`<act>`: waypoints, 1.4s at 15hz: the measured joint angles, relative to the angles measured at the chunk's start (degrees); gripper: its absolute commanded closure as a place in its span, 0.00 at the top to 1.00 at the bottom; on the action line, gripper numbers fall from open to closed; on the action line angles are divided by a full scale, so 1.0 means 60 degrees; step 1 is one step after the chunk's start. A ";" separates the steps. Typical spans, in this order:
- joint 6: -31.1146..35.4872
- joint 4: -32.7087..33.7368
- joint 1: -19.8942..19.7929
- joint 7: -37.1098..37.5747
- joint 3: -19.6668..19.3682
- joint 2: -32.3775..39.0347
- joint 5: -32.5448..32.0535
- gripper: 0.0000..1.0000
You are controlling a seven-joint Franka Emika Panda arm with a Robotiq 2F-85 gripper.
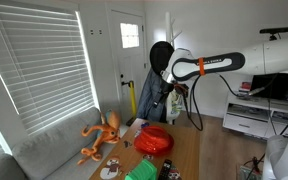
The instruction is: Put the hats on the coat rack
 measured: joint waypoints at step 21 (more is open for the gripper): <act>0.0364 -0.0760 -0.0010 -0.1080 0.0149 0.1470 -0.0101 1.00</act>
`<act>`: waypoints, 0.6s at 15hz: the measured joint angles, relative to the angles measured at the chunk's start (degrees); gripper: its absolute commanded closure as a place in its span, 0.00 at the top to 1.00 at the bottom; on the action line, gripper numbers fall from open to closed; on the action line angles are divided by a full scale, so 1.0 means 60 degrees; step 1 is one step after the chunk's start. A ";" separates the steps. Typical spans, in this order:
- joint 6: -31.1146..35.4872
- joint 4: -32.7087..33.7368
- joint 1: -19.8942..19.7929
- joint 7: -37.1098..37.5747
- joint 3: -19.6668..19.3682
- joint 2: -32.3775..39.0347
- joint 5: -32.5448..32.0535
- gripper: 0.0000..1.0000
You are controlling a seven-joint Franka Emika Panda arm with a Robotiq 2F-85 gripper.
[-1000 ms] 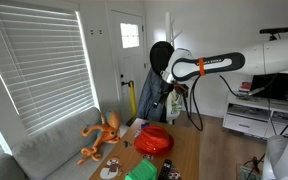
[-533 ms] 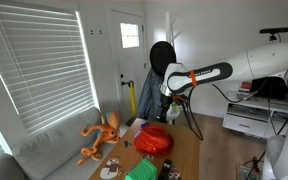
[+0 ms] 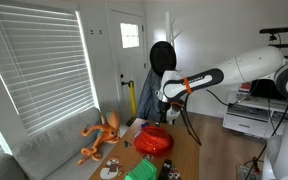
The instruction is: Put the hats on the coat rack
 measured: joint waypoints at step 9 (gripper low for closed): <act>0.1176 -0.0378 0.0000 -0.0282 0.0143 0.0477 -0.0046 0.46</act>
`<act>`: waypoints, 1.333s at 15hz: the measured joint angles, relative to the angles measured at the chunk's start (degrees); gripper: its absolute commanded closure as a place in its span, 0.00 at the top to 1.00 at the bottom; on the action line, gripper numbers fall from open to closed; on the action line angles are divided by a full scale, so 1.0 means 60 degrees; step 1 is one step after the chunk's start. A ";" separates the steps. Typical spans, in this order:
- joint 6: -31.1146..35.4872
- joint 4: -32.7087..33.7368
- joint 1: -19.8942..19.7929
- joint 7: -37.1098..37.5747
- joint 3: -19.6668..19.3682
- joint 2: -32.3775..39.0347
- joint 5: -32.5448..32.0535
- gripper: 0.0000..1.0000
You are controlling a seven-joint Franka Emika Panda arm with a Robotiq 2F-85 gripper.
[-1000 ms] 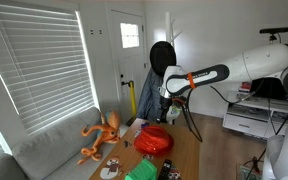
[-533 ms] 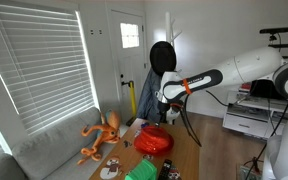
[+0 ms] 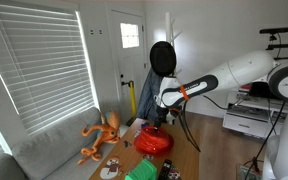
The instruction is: Put the hats on the coat rack
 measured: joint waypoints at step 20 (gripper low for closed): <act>-0.0346 0.1752 0.0004 0.2724 0.0595 -0.0909 -0.2351 0.01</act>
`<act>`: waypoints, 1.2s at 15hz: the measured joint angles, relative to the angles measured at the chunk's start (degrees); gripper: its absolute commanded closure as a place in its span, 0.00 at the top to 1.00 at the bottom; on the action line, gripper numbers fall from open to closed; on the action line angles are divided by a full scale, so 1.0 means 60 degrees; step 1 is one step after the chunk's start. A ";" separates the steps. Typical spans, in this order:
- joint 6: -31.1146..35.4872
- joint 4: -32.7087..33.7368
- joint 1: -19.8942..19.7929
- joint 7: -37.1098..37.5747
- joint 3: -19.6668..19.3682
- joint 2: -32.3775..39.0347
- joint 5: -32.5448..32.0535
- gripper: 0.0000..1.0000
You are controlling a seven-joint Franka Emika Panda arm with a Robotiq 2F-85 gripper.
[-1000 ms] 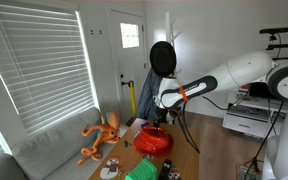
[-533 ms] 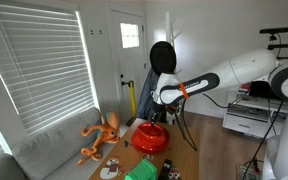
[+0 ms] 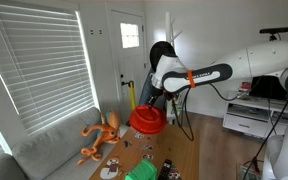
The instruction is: Put the hats on the coat rack
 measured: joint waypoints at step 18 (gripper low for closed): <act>-0.0073 0.0970 -0.0118 0.1264 0.0135 -0.0568 -0.1635 0.01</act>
